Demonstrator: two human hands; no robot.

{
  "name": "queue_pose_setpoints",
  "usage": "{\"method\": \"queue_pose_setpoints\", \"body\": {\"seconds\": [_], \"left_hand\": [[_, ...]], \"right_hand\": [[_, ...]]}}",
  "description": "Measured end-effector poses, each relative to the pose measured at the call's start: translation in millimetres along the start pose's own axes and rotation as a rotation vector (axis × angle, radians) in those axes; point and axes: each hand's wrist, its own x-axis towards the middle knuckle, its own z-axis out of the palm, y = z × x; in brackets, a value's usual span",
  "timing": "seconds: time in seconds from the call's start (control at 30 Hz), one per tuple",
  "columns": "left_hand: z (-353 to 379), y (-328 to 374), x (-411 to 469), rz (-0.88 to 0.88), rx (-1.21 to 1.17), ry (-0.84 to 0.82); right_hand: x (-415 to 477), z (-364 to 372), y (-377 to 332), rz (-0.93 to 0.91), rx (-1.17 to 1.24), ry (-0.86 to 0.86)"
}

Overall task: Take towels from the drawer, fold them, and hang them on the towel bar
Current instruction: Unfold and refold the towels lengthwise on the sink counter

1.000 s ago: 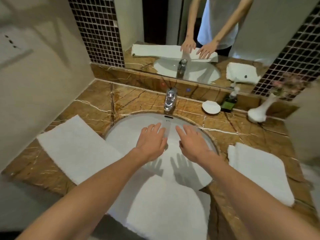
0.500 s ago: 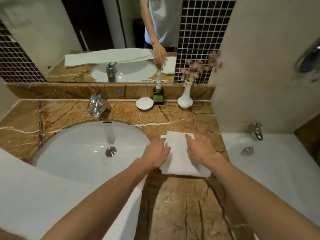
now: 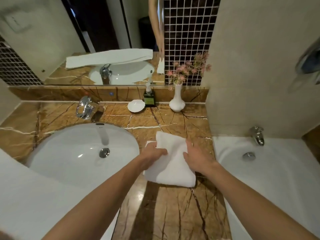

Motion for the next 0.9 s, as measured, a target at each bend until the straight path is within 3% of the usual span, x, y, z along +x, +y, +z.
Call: {"method": "queue_pose_setpoints", "body": {"seconds": [0.13,0.23,0.3,0.37,0.6,0.83,0.9], "left_hand": [[-9,19,-12,0.127,-0.104,0.003],[-27,35,-25,0.135,-0.253,0.06],[-44,44,-35,0.173,-0.367,0.106],[-62,51,-47,0.23,-0.453,0.154],[-136,57,-95,0.399,-0.744,0.266],[-203,35,-162,0.528,-0.55,0.43],[-217,27,-186,0.556,-0.511,0.444]], "right_hand": [[8,-29,-3,0.094,0.18,0.181],[19,-61,-12,0.198,0.555,0.127],[24,-79,-23,0.318,0.847,0.009],[21,-91,-37,0.346,0.944,-0.127],[23,-99,-108,0.327,0.742,-0.524],[7,-100,-225,0.241,1.046,-0.913],[-6,-97,-264,0.134,1.098,-0.964]]}}
